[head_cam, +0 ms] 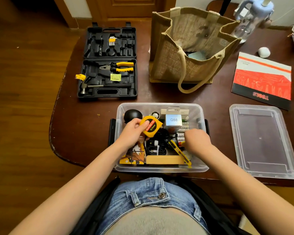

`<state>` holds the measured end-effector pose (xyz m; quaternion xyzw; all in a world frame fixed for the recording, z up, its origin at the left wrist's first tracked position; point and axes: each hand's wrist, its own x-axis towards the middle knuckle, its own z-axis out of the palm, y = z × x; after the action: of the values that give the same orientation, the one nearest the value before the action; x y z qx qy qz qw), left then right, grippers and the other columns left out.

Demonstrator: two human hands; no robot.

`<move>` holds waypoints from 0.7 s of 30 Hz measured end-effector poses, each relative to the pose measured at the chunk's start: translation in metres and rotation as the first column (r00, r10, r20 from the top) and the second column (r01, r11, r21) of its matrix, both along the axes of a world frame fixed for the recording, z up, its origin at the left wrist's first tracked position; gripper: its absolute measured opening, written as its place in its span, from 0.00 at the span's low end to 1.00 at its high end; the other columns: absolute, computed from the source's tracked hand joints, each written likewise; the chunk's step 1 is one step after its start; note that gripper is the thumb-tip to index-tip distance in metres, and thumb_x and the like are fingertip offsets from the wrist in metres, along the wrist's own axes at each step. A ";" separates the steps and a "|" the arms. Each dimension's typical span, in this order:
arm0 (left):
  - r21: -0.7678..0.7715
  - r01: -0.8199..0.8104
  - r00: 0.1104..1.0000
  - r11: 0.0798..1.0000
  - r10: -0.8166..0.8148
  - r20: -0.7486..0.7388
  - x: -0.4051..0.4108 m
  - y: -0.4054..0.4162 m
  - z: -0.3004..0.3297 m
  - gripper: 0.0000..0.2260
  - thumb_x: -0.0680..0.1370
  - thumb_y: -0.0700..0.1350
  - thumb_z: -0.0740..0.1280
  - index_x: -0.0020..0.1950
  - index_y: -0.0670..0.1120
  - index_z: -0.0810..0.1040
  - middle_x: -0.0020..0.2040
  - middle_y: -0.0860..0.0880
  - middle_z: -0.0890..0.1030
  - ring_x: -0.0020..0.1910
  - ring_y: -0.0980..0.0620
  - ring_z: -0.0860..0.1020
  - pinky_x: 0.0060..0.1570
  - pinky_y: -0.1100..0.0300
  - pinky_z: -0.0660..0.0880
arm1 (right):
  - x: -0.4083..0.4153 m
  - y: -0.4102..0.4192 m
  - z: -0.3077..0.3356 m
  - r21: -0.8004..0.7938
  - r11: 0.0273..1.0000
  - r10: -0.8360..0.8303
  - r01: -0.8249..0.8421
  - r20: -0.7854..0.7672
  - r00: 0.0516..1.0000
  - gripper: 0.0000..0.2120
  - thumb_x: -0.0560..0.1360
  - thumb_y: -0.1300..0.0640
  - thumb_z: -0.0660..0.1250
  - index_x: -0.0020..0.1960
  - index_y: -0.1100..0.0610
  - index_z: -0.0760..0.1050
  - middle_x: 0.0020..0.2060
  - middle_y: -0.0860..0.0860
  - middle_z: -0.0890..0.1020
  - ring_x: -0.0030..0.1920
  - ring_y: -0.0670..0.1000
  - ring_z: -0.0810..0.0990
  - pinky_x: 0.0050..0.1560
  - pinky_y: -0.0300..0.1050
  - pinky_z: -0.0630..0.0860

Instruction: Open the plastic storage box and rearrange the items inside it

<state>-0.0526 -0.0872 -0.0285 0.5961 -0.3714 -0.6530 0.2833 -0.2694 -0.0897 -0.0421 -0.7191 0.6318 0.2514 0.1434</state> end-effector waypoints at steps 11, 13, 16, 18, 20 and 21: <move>0.032 -0.020 1.000 0.999 0.021 -0.015 0.013 0.014 -0.003 0.10 0.81 0.46 0.60 0.58 0.41 0.72 0.50 0.42 0.81 0.44 0.51 0.82 0.39 0.62 0.81 | 0.015 0.001 -0.033 0.187 0.966 0.209 -0.176 -0.174 0.962 0.10 0.74 0.60 0.61 0.54 0.54 0.77 0.52 0.50 0.80 0.52 0.52 0.79 0.39 0.40 0.68; 0.036 -0.016 1.000 0.999 0.016 -0.011 0.012 0.015 -0.003 0.09 0.81 0.46 0.61 0.57 0.42 0.72 0.48 0.44 0.81 0.42 0.52 0.82 0.39 0.63 0.80 | 0.015 -0.002 -0.032 0.217 0.965 0.181 -0.148 -0.140 0.973 0.09 0.74 0.59 0.61 0.52 0.55 0.77 0.50 0.51 0.80 0.51 0.53 0.79 0.40 0.41 0.70; 0.053 -0.008 1.000 0.999 0.010 -0.024 0.012 0.015 -0.003 0.07 0.81 0.46 0.60 0.55 0.44 0.72 0.48 0.45 0.81 0.43 0.53 0.82 0.38 0.64 0.80 | 0.016 -0.007 -0.024 0.234 0.965 0.156 -0.120 -0.144 0.977 0.04 0.73 0.59 0.62 0.45 0.55 0.75 0.41 0.50 0.76 0.43 0.53 0.76 0.37 0.41 0.69; 0.091 -0.020 0.999 0.996 0.024 -0.047 0.011 0.014 -0.003 0.06 0.81 0.45 0.60 0.54 0.43 0.72 0.51 0.42 0.80 0.46 0.50 0.81 0.39 0.62 0.80 | 0.014 -0.010 -0.016 0.231 0.969 0.129 -0.092 -0.153 0.980 0.05 0.72 0.59 0.61 0.37 0.56 0.70 0.34 0.48 0.72 0.39 0.52 0.73 0.34 0.40 0.67; 0.147 -0.037 0.992 0.988 0.054 -0.112 0.012 0.012 -0.003 0.06 0.82 0.43 0.59 0.54 0.42 0.71 0.55 0.38 0.78 0.50 0.45 0.80 0.43 0.57 0.81 | 0.010 -0.014 -0.004 0.242 0.969 0.077 -0.046 -0.118 0.990 0.08 0.72 0.57 0.61 0.35 0.55 0.68 0.32 0.48 0.71 0.38 0.51 0.73 0.34 0.40 0.67; 0.175 -0.041 0.985 0.984 0.069 -0.161 0.012 0.012 -0.003 0.06 0.82 0.43 0.58 0.55 0.41 0.71 0.55 0.38 0.78 0.51 0.43 0.80 0.44 0.55 0.81 | 0.005 -0.017 0.003 0.252 0.968 0.023 -0.007 -0.062 0.998 0.09 0.72 0.55 0.62 0.35 0.55 0.69 0.31 0.48 0.71 0.36 0.50 0.73 0.33 0.40 0.68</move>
<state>-0.0406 -0.0755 -0.0316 0.5718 -0.2726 -0.7217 0.2791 -0.2640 -0.1064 -0.0394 -0.6914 0.5936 0.3536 0.2114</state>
